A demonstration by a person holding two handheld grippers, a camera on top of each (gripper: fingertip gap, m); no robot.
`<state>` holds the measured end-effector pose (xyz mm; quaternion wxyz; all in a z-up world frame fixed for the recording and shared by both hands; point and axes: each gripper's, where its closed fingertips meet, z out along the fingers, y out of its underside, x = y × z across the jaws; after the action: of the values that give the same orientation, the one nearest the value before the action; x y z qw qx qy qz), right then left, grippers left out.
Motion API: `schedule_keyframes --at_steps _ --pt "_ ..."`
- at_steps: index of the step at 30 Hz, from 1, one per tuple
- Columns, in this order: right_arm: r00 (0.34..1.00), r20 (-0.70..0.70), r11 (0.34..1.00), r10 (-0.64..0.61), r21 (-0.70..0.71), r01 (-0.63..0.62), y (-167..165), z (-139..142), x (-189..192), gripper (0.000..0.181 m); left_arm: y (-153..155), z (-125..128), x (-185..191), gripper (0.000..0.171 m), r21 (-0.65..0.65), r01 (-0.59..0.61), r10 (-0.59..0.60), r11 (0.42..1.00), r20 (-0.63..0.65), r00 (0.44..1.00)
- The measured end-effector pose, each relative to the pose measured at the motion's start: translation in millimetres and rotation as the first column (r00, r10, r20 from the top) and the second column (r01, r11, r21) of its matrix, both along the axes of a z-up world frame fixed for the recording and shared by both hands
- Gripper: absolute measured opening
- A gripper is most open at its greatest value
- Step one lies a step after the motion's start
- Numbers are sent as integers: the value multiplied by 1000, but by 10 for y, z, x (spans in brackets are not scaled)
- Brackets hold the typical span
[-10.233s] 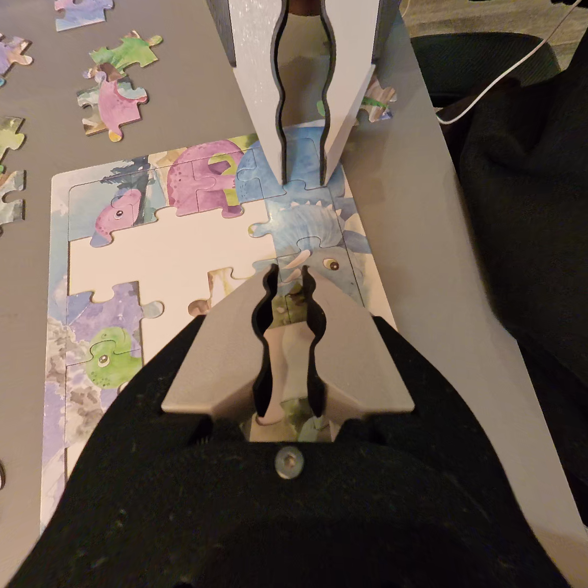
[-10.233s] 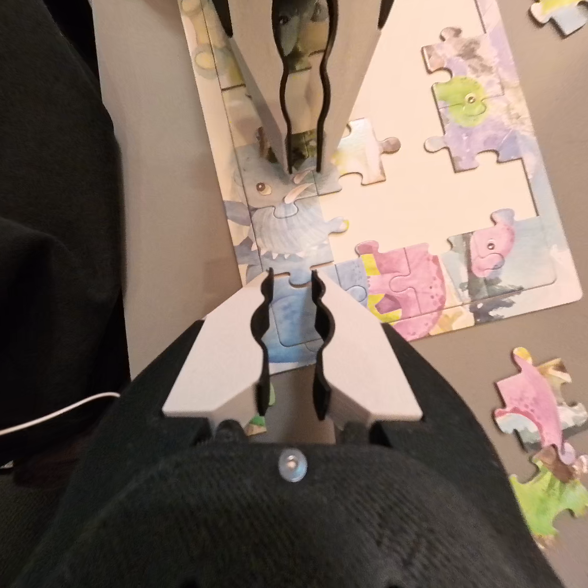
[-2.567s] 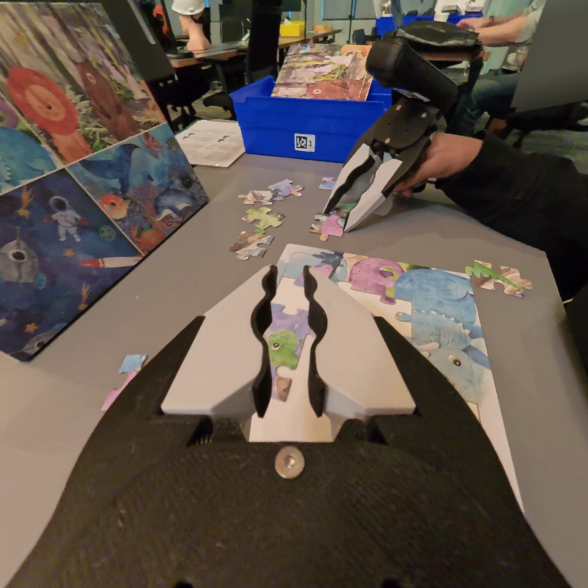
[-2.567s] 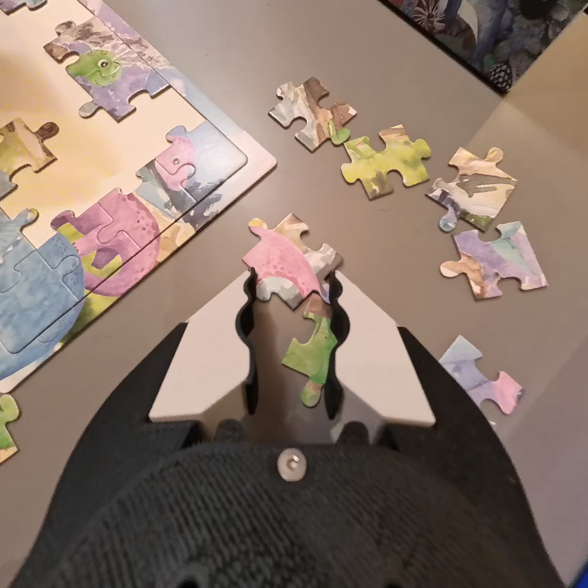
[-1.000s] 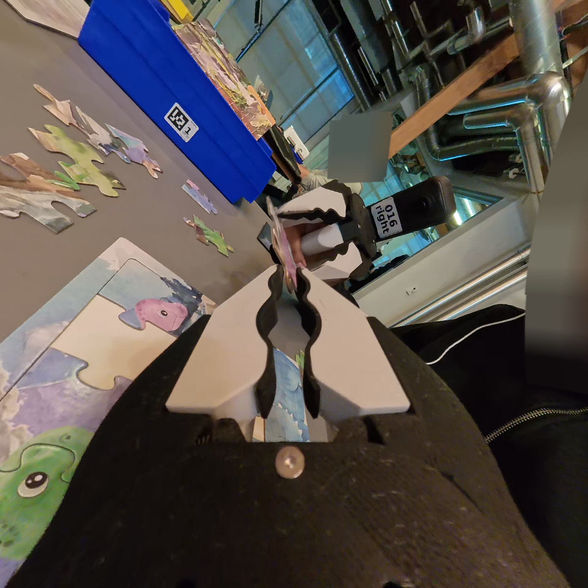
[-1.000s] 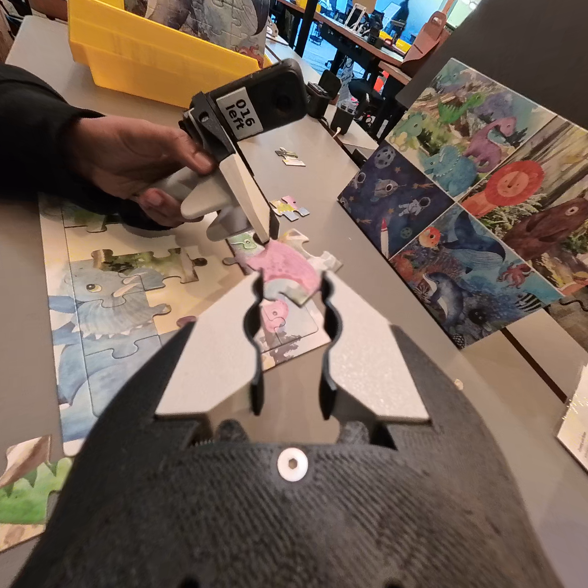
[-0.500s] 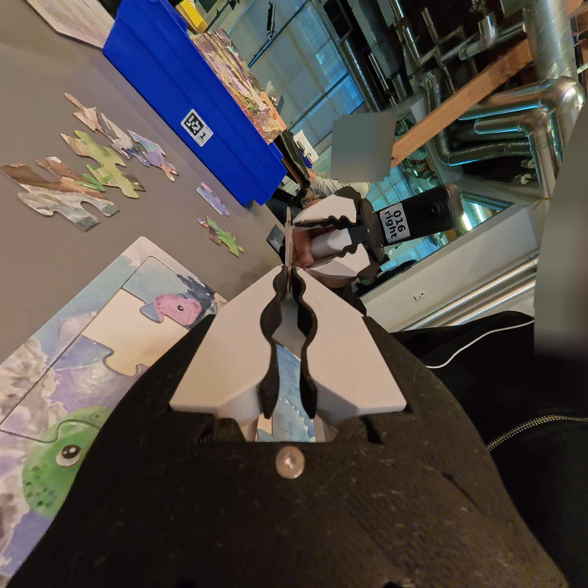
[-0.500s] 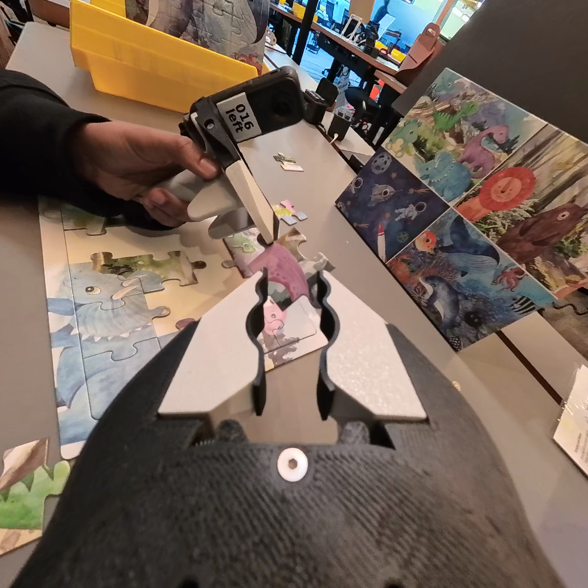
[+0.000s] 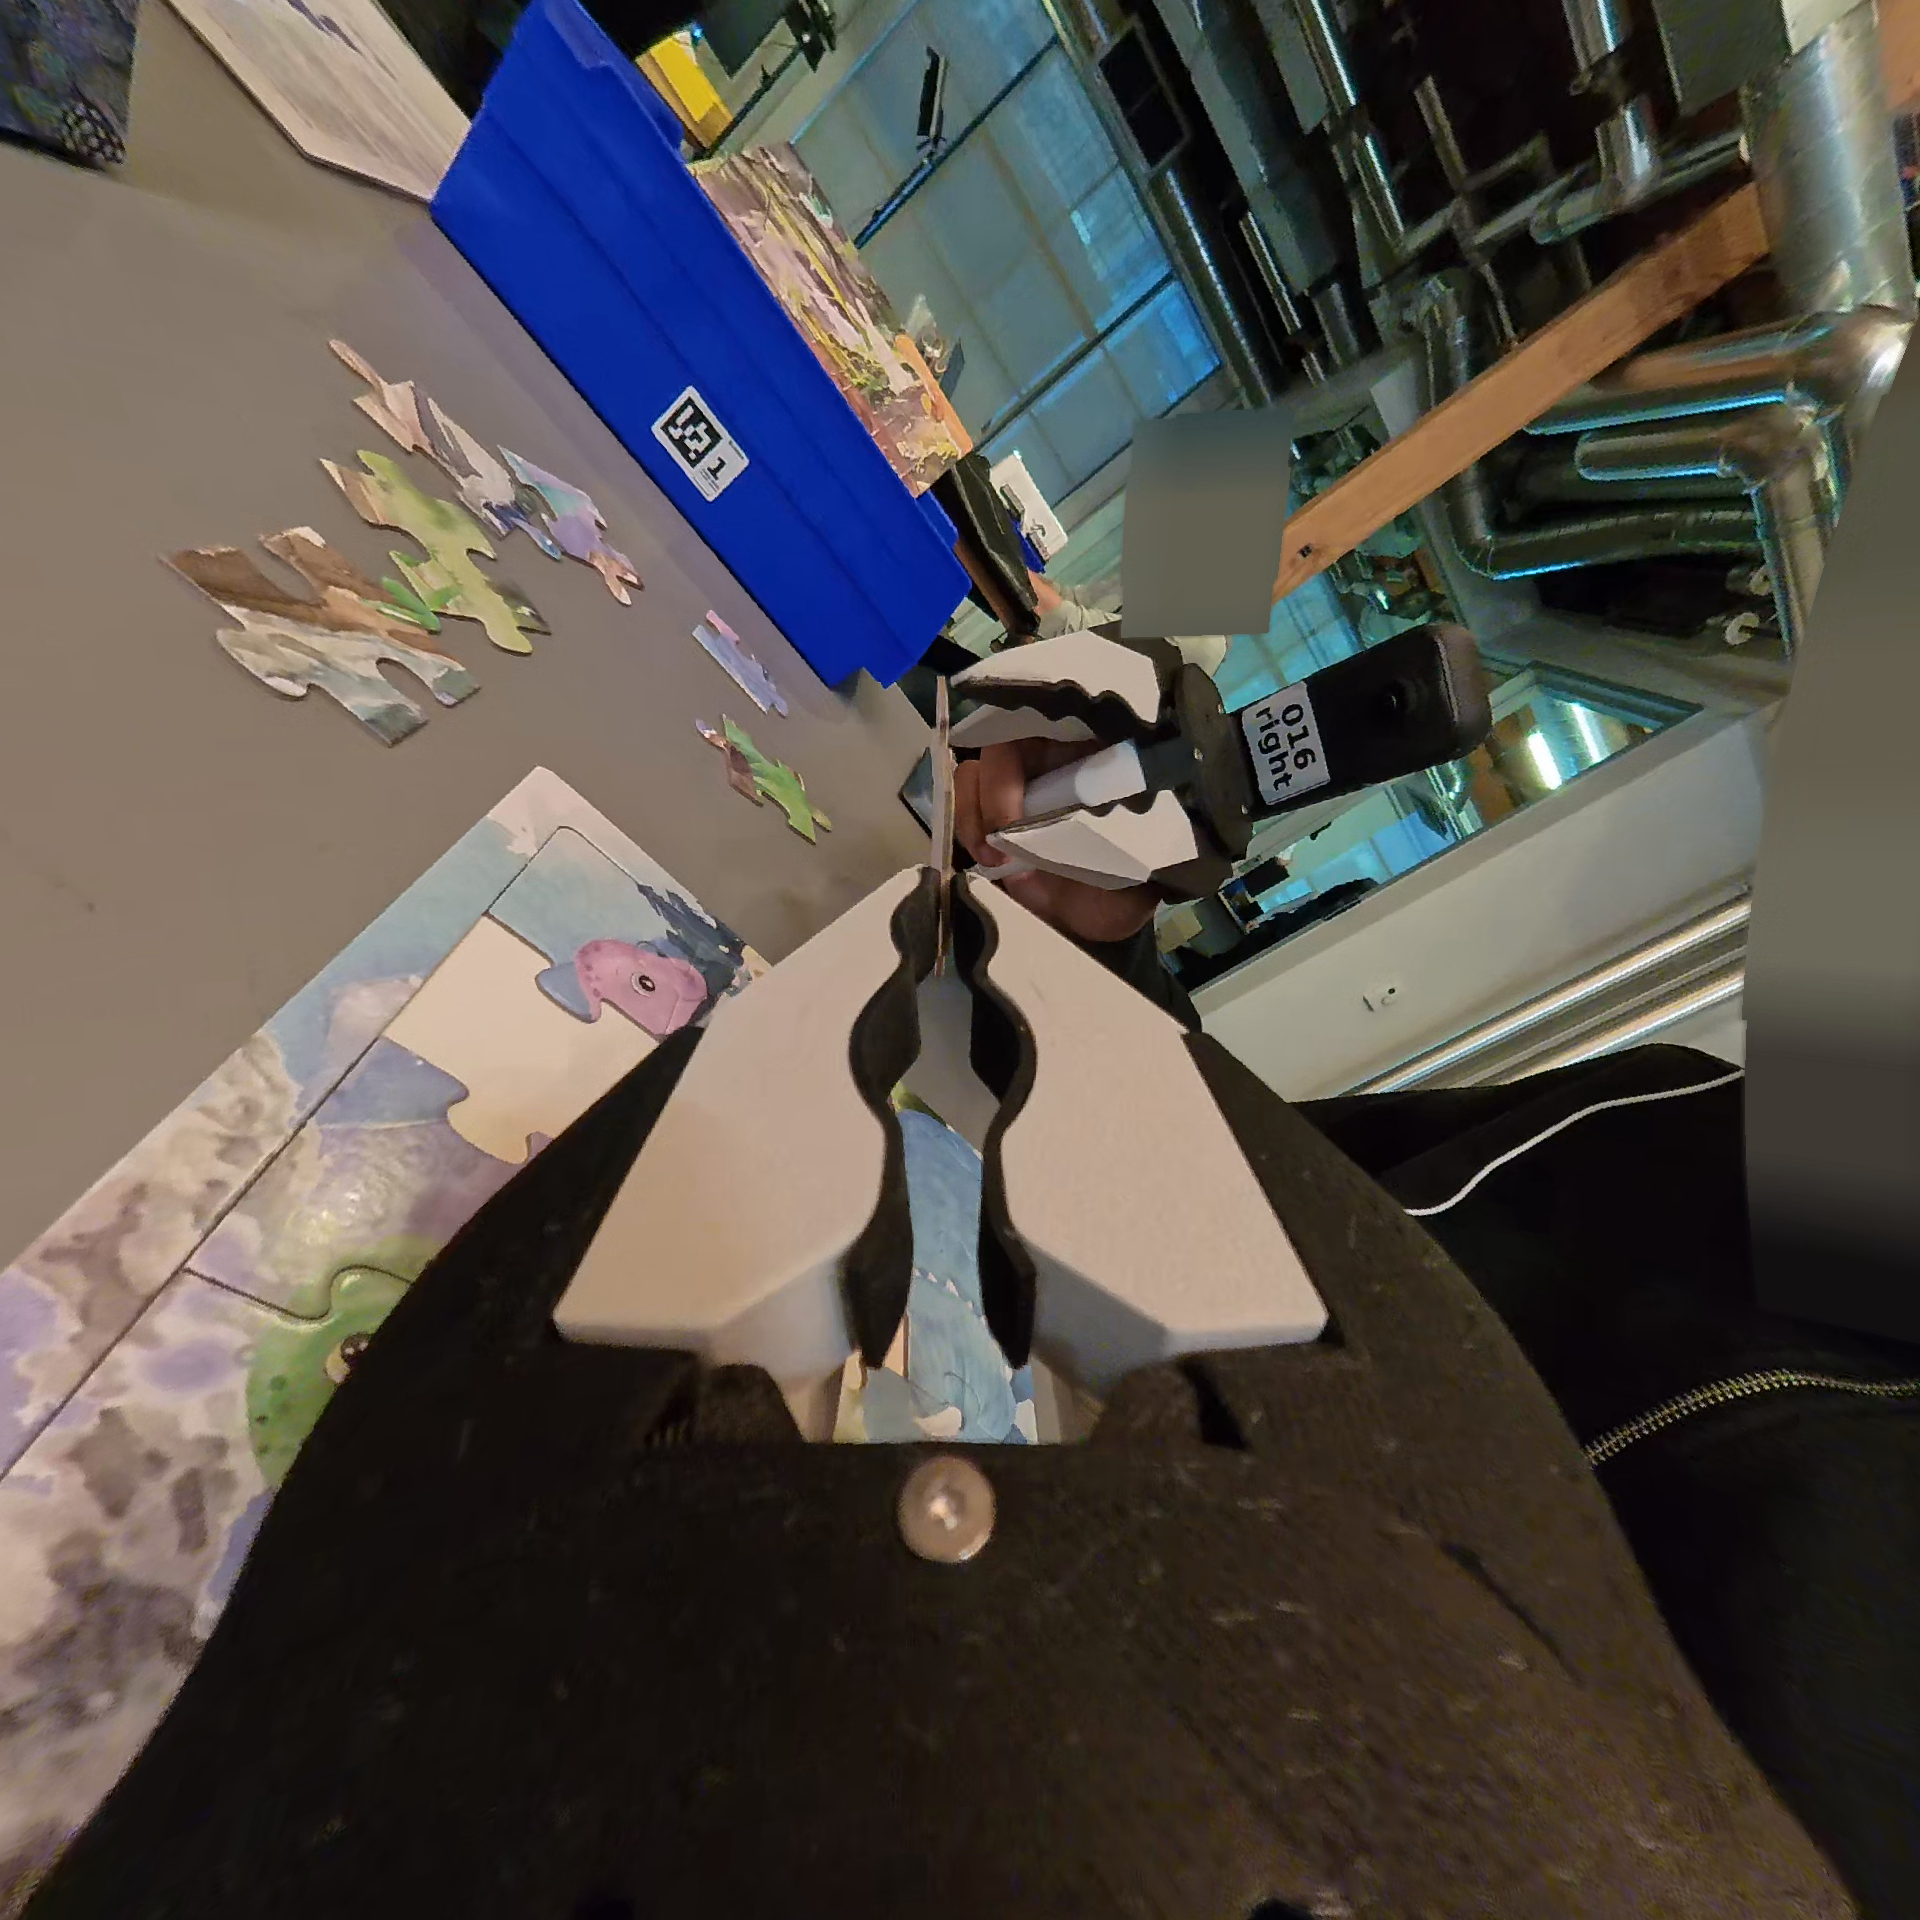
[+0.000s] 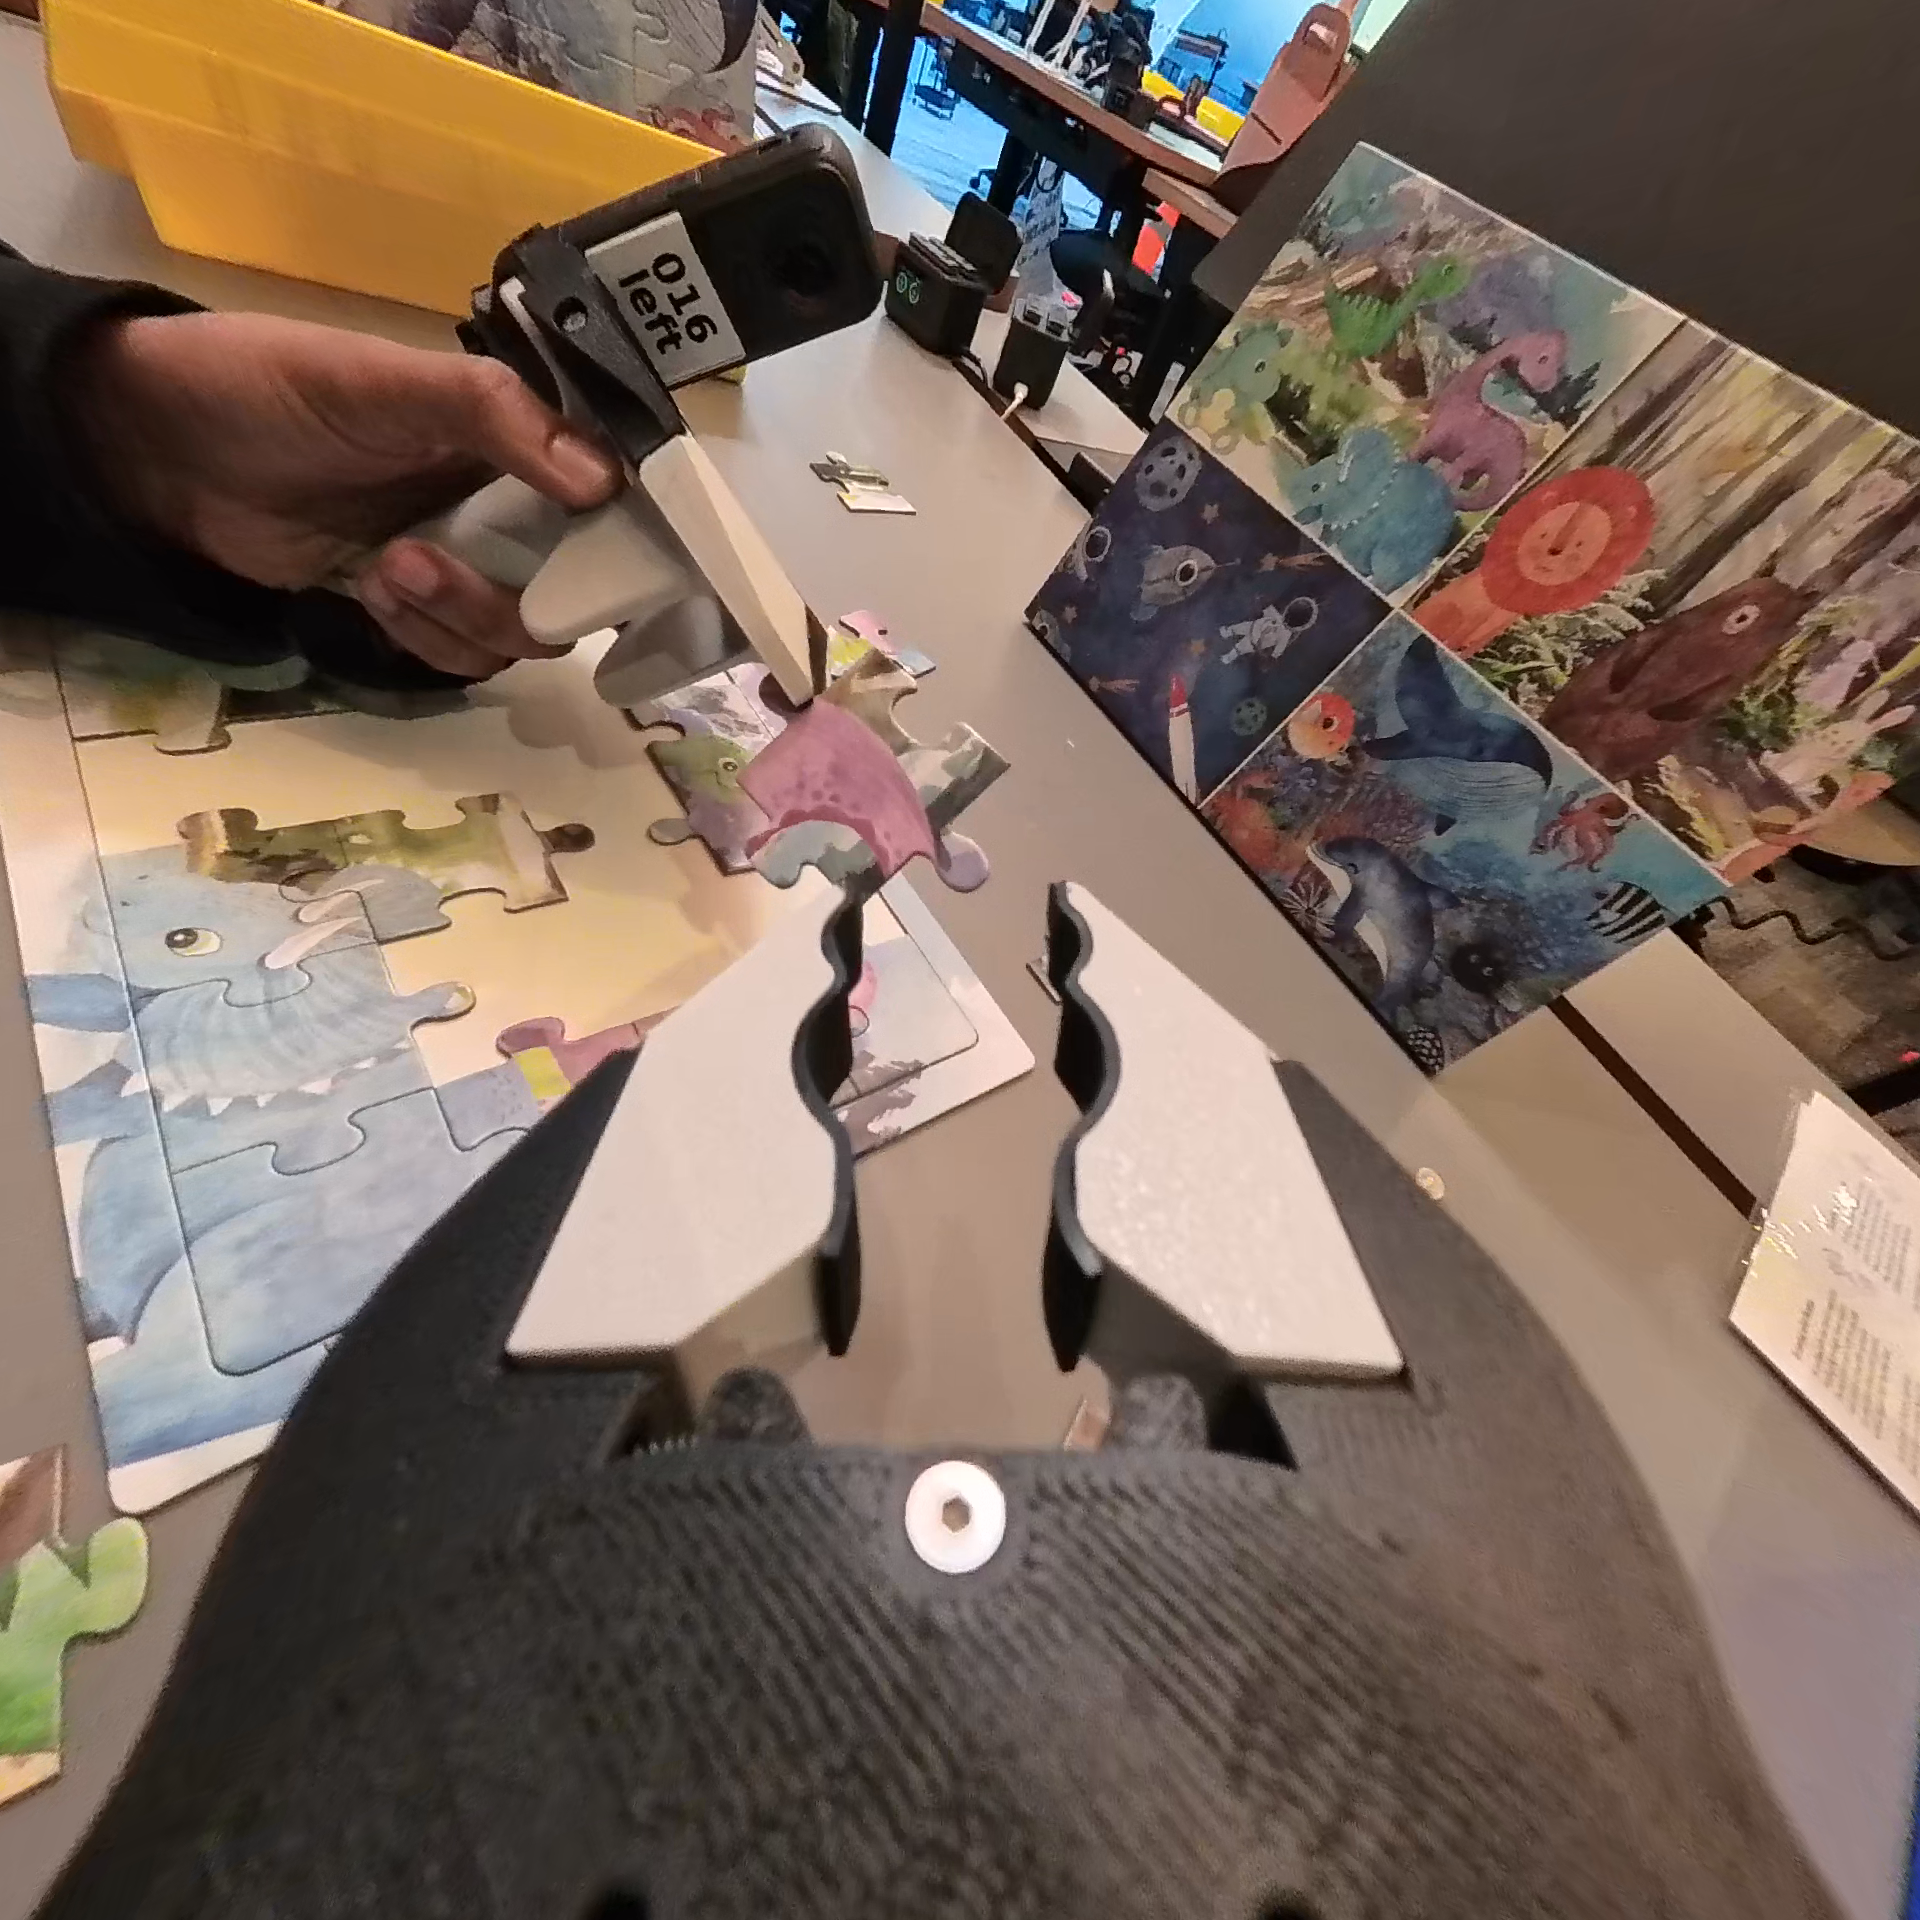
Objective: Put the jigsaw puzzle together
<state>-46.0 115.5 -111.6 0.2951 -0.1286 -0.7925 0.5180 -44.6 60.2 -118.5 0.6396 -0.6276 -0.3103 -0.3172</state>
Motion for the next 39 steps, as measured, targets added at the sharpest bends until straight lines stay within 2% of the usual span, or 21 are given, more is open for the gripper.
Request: schedule_keyframes --at_steps 32,39 --pt "1000 24 999 20 25 -20 -45 -81 23 37 7 -6 44 0 5 27 -27 1000 15 1000" --pt "1000 20 999 -15 34 14 -2 -90 -26 36 -107 67 -71 0 21 -32 32 999 -9 999"
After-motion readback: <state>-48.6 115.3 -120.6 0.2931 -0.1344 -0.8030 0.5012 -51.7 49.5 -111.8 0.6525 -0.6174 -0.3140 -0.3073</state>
